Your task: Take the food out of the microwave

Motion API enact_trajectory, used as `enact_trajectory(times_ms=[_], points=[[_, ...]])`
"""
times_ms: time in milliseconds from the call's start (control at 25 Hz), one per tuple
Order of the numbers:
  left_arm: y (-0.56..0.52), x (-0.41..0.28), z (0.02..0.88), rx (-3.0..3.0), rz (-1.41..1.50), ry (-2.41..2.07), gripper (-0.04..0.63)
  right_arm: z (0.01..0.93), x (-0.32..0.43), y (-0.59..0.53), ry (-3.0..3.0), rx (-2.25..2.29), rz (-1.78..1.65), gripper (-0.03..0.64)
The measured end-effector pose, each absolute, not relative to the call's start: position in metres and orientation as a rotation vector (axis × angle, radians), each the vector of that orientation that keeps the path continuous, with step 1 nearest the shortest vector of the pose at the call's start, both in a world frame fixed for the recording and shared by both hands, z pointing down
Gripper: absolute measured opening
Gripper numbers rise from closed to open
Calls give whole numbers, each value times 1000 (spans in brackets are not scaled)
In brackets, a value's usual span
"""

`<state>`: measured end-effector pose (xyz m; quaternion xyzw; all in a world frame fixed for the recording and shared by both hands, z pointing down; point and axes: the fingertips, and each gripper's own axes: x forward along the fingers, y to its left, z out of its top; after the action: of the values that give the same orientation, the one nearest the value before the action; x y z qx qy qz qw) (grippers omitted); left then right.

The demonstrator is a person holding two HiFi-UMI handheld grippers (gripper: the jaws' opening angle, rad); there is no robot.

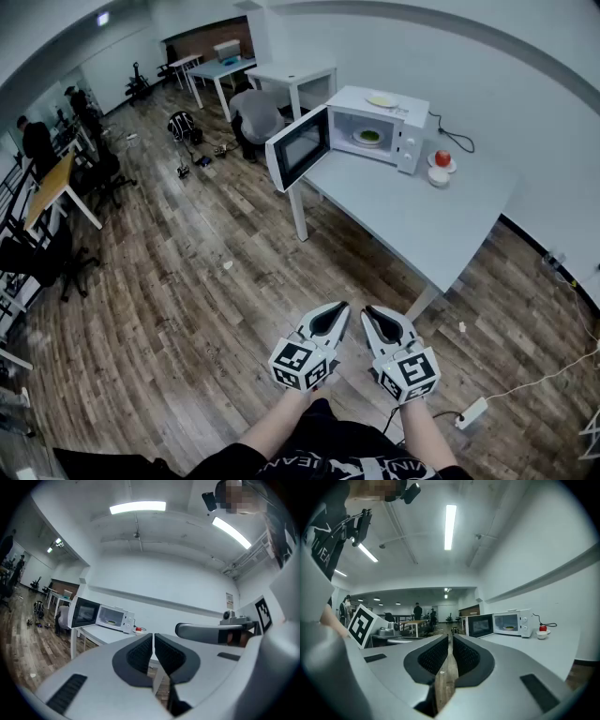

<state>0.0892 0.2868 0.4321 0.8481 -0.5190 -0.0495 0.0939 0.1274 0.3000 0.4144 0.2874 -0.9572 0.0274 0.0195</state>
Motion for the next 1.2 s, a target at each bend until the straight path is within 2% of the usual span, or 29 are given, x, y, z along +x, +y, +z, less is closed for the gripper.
enact_trajectory(times_ms=[400,920,1200], points=[[280,79,436,2512,-142,-1527,20,419,119,291,-2972,895,138,52],[204,4,440,2520,-171,-1537,20,423,57,219,-2994,1011,163,53],[186,0,452,2531,-146,-1480,20,438,42,195,-2974,1025,222,53]])
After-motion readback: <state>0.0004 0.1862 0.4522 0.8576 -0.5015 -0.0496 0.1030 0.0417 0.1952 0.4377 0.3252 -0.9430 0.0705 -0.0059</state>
